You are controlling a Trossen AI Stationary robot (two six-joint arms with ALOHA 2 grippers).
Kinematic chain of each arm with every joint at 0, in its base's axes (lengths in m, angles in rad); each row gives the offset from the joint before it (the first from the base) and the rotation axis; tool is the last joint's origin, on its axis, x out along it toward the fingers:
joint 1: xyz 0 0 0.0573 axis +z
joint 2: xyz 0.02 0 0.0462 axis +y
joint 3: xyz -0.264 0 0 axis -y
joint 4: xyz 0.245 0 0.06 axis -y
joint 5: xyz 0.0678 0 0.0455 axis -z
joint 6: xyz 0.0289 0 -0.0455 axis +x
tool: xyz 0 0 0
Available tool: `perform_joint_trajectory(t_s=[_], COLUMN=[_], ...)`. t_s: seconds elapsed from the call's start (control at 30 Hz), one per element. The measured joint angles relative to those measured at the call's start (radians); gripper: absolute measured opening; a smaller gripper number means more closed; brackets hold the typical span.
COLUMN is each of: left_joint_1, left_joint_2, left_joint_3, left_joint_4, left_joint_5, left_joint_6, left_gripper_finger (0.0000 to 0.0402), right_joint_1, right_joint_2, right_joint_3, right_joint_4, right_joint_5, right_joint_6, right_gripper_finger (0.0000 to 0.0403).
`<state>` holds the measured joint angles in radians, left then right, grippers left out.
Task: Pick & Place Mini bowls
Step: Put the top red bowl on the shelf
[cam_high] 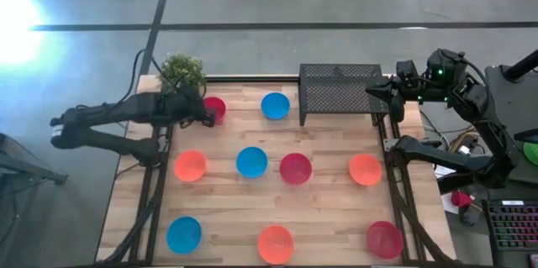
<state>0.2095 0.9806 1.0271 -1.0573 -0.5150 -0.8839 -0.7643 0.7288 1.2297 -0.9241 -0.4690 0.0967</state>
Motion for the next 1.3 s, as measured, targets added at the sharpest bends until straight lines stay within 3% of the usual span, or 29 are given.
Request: perform_joint_trajectory(t_s=[0.17,0.27,0.7,1.3], left_joint_1=[0.048,0.078,0.16,0.24], left_joint_2=[0.034,0.061,0.227,0.489], left_joint_3=[0.0,0.0,0.0,0.0], left_joint_4=[0.0,0.0,0.004,0.153], left_joint_5=[0.017,0.086,0.219,0.22], left_joint_6=[0.028,0.05,0.129,0.159], left_gripper_finger=[0.0,0.0008,0.0099,0.0104], right_joint_1=[0.0,0.0,0.0,0.0], right_joint_2=[0.0,0.0,0.0,0.0], right_joint_3=[0.0,0.0,-0.001,-0.001], right_joint_4=[0.0,0.0,0.0,0.0], right_joint_5=[0.0,0.0,0.0,0.0], right_joint_6=[-0.002,-0.003,-0.003,-0.004], right_gripper_finger=[0.0008,0.0008,0.0008,0.0008])
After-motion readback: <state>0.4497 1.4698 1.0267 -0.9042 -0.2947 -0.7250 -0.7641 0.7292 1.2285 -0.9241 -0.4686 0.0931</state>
